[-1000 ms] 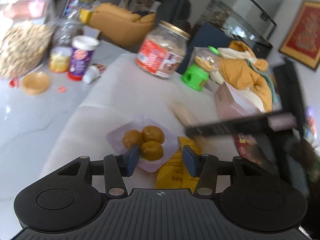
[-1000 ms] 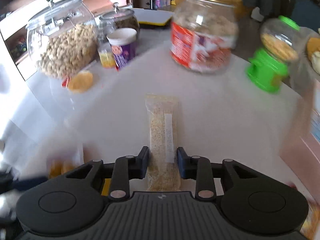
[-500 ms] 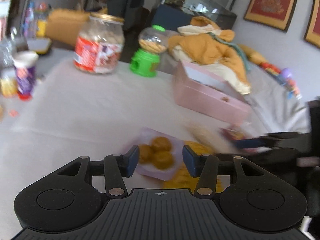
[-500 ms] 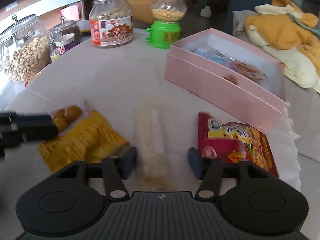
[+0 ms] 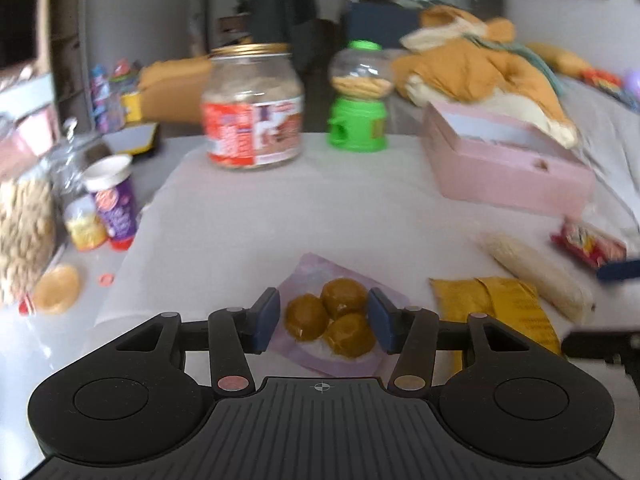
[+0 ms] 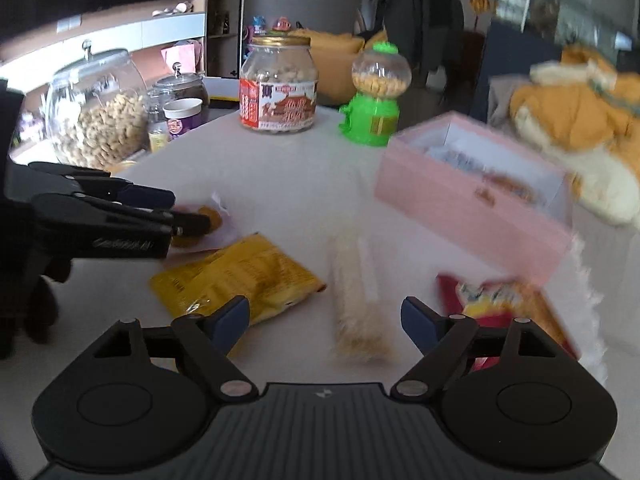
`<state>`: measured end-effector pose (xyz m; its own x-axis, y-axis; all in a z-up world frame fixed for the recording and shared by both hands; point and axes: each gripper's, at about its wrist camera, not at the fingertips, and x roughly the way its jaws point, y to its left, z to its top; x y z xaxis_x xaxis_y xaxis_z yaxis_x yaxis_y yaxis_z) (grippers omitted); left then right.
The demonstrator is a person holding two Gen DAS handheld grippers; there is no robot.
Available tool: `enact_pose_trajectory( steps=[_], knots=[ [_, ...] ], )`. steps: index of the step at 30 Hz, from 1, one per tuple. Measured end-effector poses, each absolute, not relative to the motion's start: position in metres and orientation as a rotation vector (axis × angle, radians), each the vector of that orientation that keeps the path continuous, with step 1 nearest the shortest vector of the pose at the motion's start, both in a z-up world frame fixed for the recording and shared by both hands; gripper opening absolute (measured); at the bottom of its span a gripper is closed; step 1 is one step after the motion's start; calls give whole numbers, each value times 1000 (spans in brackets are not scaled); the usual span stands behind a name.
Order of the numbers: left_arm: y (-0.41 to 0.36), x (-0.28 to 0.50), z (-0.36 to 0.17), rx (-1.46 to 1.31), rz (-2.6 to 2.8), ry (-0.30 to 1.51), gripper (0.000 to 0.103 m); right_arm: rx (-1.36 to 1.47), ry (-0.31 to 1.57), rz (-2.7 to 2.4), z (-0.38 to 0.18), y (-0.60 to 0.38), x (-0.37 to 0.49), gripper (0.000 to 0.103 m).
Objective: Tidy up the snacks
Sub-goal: 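Grasp the yellow chip bag with the left gripper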
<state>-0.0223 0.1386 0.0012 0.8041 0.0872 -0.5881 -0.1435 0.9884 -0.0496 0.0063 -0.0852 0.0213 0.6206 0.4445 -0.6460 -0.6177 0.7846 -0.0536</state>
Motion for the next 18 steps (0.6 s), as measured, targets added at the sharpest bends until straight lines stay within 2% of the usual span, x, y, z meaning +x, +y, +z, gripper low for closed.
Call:
enact_pose_trajectory(
  steps=[6, 10, 14, 18],
  knots=[
    [151, -32, 2, -154, 121, 624, 54, -271, 665, 689, 22, -63, 0, 83],
    [149, -36, 1, -152, 109, 625, 55, -248, 735, 771, 12, -36, 8, 83],
    [147, -40, -2, -144, 106, 607, 55, -314, 722, 718, 1, -30, 7, 87],
    [147, -40, -2, -146, 107, 604, 55, -342, 686, 642, -6, -47, 2, 100]
  ],
)
